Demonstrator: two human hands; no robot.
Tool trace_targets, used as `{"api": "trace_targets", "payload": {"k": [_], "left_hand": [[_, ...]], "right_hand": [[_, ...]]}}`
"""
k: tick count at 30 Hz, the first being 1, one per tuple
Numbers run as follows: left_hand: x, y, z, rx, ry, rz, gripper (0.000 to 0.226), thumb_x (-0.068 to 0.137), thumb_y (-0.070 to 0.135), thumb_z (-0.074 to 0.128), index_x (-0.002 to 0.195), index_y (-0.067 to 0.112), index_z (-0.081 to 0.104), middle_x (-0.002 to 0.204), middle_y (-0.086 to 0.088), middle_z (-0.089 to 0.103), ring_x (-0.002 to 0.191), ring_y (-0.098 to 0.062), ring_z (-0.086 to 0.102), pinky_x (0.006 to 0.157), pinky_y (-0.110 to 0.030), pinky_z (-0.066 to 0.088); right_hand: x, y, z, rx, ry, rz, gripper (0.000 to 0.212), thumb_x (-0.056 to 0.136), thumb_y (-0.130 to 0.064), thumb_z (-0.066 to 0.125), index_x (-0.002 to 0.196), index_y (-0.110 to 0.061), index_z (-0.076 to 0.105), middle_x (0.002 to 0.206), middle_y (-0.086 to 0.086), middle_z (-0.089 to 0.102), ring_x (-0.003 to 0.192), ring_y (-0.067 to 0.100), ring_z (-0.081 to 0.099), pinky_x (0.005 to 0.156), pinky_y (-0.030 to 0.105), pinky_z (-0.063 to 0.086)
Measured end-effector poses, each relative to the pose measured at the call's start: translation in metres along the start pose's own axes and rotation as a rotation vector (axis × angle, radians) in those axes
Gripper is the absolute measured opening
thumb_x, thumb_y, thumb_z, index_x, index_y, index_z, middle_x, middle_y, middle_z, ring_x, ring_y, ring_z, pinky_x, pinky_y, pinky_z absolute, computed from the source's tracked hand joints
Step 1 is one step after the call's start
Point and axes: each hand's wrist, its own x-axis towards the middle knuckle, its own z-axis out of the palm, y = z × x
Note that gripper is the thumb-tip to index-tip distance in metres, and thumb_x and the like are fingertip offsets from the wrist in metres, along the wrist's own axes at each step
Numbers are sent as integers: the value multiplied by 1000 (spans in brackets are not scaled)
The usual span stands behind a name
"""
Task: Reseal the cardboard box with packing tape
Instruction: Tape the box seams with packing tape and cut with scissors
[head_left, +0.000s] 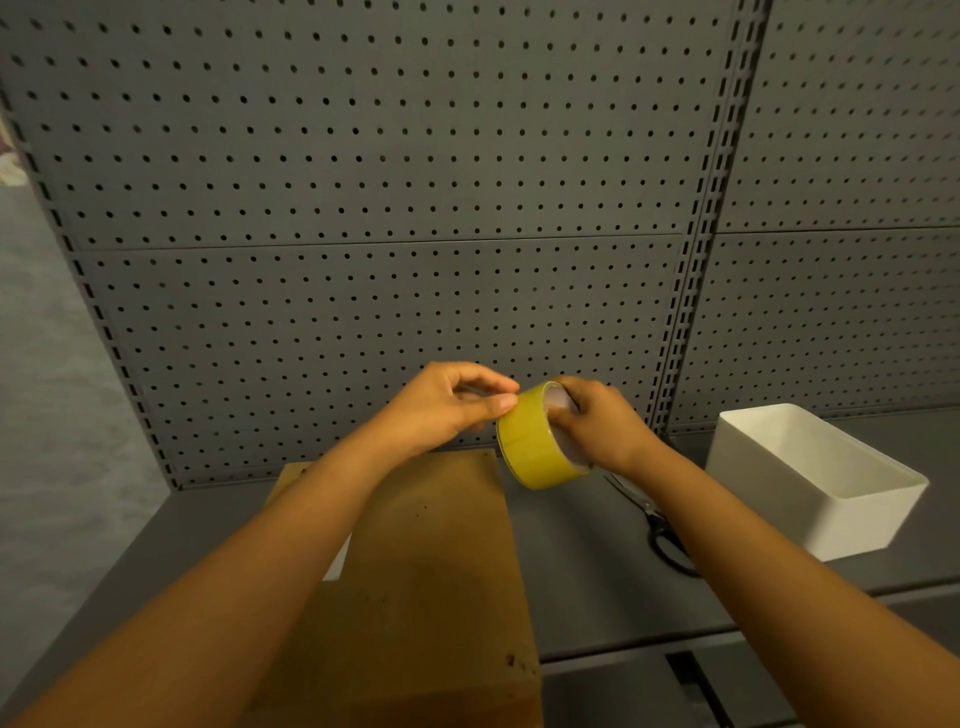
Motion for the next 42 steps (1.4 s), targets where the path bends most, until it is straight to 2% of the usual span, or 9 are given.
{"api": "trace_targets", "payload": {"k": [4, 7, 10, 16, 21, 24, 30, 35, 42], "left_hand": [[-3, 3, 3, 16, -24, 18, 31, 82, 19, 72, 112, 13, 67, 105, 2, 69, 86, 7, 63, 73, -5, 47], [-3, 4, 4, 34, 13, 32, 29, 80, 14, 74, 108, 9, 68, 99, 0, 68, 78, 10, 60, 69, -2, 44], [-3, 6, 2, 34, 24, 48, 26, 79, 11, 74, 104, 8, 67, 94, 3, 66, 75, 10, 59, 68, -2, 44], [-3, 10, 0, 21, 38, 56, 27, 76, 6, 76, 100, 6, 65, 90, 0, 64, 76, -2, 59, 70, -8, 49], [-5, 8, -3, 24, 36, 55, 28, 74, 5, 78, 98, 4, 65, 86, -1, 63, 73, -2, 58, 71, -10, 50], [-6, 7, -5, 30, 34, 52, 30, 73, 5, 78, 100, 3, 64, 88, -3, 62, 75, -6, 57, 71, -10, 50], [-5, 4, -7, 38, 29, 39, 33, 72, 6, 79, 102, 4, 63, 86, -2, 59, 75, -8, 54, 70, -11, 49], [-7, 3, -5, 30, 63, 47, 27, 77, 6, 75, 101, 6, 63, 75, 1, 58, 70, -8, 54, 67, -11, 47], [-5, 2, -5, 47, 58, 50, 33, 74, 10, 78, 103, 8, 63, 93, -2, 62, 80, -7, 58, 74, -11, 50]], "right_hand": [[1, -1, 1, -41, 33, -7, 9, 93, -15, 53, 100, -11, 58, 89, 7, 58, 85, 24, 55, 64, 27, 36], [3, -1, 5, -67, 57, -4, 22, 94, -16, 54, 112, -5, 59, 95, 11, 62, 90, 27, 58, 70, 25, 36], [3, -2, 8, -60, 81, -6, 27, 94, -17, 53, 118, -5, 58, 103, 15, 64, 93, 28, 59, 72, 25, 35], [5, -5, 11, -79, 117, -43, 6, 95, -15, 50, 96, -16, 55, 79, 3, 50, 75, 21, 46, 53, 21, 30], [5, -6, 19, -68, 126, -49, 7, 96, -16, 50, 91, -20, 48, 68, -4, 46, 73, 20, 47, 53, 18, 29], [6, -6, 23, -71, 126, -35, 19, 96, -17, 50, 108, -7, 60, 79, 4, 54, 76, 20, 49, 61, 24, 34], [8, -6, 27, -77, 113, -15, 27, 95, -13, 50, 120, -4, 57, 103, 20, 66, 81, 21, 53, 70, 26, 37], [8, -6, 28, -66, 158, 1, 27, 96, -18, 51, 119, -5, 58, 92, 15, 62, 81, 24, 53, 63, 24, 36], [6, -6, 24, -93, 159, -33, 21, 96, -17, 50, 111, -4, 60, 82, 7, 56, 77, 19, 49, 58, 24, 31]]}}
